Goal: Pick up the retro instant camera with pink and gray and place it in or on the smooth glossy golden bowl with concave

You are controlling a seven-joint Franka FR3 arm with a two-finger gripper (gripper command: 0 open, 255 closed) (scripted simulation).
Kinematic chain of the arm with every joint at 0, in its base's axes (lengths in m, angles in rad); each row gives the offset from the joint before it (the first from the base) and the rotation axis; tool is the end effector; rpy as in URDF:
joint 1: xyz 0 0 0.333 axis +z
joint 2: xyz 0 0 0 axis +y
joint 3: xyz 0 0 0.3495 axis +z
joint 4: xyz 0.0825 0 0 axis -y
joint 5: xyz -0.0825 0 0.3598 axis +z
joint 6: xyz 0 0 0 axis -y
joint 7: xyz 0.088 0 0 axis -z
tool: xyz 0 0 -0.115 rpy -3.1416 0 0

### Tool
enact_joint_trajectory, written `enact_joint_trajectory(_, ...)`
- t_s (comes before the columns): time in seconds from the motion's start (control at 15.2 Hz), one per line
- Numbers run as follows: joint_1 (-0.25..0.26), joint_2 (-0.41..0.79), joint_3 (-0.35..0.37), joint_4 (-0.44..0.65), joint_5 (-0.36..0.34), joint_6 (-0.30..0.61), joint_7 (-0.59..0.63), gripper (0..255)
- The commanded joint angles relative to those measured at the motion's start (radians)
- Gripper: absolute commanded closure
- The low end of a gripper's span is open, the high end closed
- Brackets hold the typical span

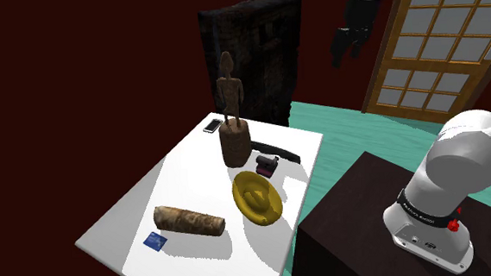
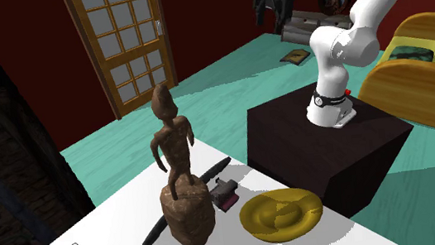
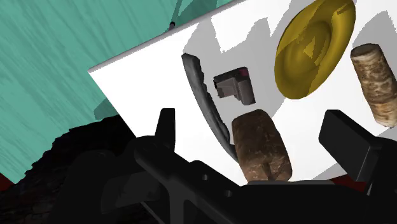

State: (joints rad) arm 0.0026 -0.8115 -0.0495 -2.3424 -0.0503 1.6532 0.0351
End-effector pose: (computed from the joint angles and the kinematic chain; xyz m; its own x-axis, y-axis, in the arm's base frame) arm 0.2604 -0.0242 0.6264 0.9903 -0.0665 0.1218 -0.0683 -0.9976 0.0101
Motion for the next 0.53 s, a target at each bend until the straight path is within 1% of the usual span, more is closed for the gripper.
enact_joint_trajectory(0.0,0.0,0.0,0.0,0.0,0.0,0.0,0.0,0)
enact_joint_trajectory(0.46,0.016,0.115,0.028,-0.134,0.01,0.229,0.035,0)
